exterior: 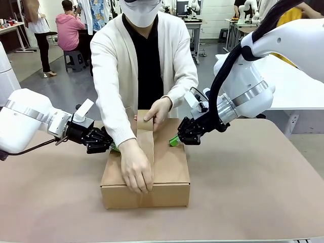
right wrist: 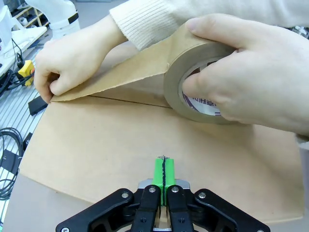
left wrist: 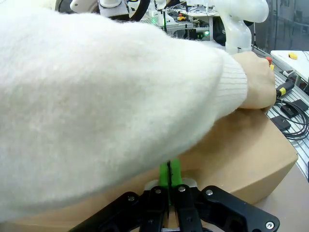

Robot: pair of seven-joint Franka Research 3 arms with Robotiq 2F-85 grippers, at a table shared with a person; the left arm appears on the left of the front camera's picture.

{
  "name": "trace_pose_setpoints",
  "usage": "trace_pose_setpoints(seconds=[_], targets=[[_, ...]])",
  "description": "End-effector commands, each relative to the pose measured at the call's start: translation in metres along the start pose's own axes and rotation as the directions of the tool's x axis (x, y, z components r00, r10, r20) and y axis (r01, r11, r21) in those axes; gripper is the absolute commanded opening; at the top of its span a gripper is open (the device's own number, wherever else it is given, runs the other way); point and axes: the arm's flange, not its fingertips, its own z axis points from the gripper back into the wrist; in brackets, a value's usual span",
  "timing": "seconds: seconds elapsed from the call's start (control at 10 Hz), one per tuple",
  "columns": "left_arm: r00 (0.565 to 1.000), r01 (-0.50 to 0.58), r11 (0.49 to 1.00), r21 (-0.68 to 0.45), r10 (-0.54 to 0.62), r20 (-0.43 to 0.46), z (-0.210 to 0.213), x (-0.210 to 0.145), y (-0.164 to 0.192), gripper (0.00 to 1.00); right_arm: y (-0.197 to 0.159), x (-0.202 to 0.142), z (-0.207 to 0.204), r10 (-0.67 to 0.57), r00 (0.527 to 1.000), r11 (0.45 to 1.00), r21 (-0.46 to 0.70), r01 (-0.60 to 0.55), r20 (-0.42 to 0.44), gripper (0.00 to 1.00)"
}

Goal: Wrap the clocks to prevent damage.
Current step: After the human seals the box with tape, release both hands from the side flaps of the Package Box.

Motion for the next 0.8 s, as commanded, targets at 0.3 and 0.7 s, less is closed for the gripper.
trace_pose_setpoints(seconds=[0.3,0.7], targets=[[1.000,-0.002,1.000,0.009,0.002,-0.014,-0.0007,-0.0051,0.0002,0.01,0.0002,-0.0042,-0.0013,0.001,1.000,1.000,-0.003,-0.001,-0.007,0.01],[1.000,-0.002,1.000,0.009,0.002,-0.014,-0.0007,-0.0051,0.0002,0.01,0.0002,-0.0042,-0.0013,0.001,1.000,1.000,-0.003,-0.001,-0.007,0.01]])
